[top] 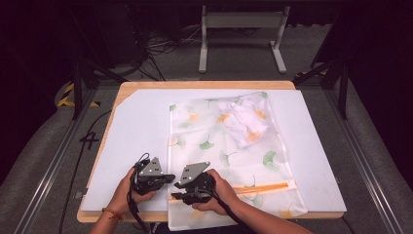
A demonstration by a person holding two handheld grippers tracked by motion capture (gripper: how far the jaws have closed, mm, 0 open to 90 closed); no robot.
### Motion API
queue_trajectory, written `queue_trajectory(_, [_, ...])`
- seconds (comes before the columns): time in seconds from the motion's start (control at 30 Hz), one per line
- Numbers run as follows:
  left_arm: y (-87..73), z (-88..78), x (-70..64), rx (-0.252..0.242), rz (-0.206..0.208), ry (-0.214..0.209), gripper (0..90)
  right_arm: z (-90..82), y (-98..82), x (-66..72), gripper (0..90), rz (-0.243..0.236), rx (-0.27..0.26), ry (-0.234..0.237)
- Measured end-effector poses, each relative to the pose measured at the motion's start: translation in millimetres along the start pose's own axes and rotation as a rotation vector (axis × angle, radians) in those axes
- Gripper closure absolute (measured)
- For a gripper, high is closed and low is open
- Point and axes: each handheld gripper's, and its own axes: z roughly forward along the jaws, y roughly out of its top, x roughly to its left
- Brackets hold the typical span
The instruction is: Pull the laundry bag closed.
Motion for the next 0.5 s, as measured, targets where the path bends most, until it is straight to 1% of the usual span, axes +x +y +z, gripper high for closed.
queue_trajectory(0.03, [0.0, 0.0, 0.2, 0.0, 0.001, 0.001, 90.0, 2.2, 2.2, 2.0, 69.7, -0.016, 0.002, 0.012])
queue_trajectory(0.1, [0.2, -0.1, -0.4, 0.003, 0.002, 0.003, 90.0, 8.5, 7.4, 5.5, 69.8, -0.036, 0.009, 0.021])
queue_trajectory(0.13, [0.3, -0.1, -0.3, 0.002, 0.006, 0.005, 90.0, 12.4, 10.0, 5.2, 69.7, -0.027, 0.011, 0.036])
queue_trajectory(0.17, [0.3, -0.1, -0.4, 0.002, 0.004, 0.004, 90.0, 15.9, 12.5, 4.6, 69.1, -0.021, 0.017, 0.04])
queue_trajectory(0.2, [0.2, 0.0, -0.5, 0.001, 0.002, 0.002, 90.0, 19.6, 14.9, 4.5, 67.9, -0.027, 0.028, 0.04])
queue_trajectory(0.23, [0.0, 0.0, -0.3, 0.0, 0.001, 0.001, 90.0, 24.5, 17.3, 4.1, 67.6, -0.037, 0.052, 0.06])
queue_trajectory(0.33, [-0.2, 0.1, -0.2, -0.003, 0.001, 0.0, 90.0, 33.7, 19.6, 3.6, 66.1, -0.045, 0.082, 0.056])
queue_trajectory(0.4, [0.0, 0.0, -0.4, -0.001, 0.005, 0.002, 90.0, 39.4, 19.7, 2.0, 66.5, -0.039, 0.094, 0.053])
queue_trajectory(0.43, [-0.1, 0.3, -0.8, -0.004, 0.001, 0.001, 90.0, 42.6, 19.0, 1.6, 67.9, -0.027, 0.111, 0.054])
queue_trajectory(0.47, [0.0, 0.4, -0.8, -0.005, -0.001, 0.0, 90.0, 44.1, 18.0, 1.8, 71.3, -0.019, 0.124, 0.056])
queue_trajectory(0.5, [-0.1, 0.3, -0.7, -0.004, -0.002, -0.001, 90.0, 45.7, 17.2, 1.5, 75.9, -0.016, 0.124, 0.055])
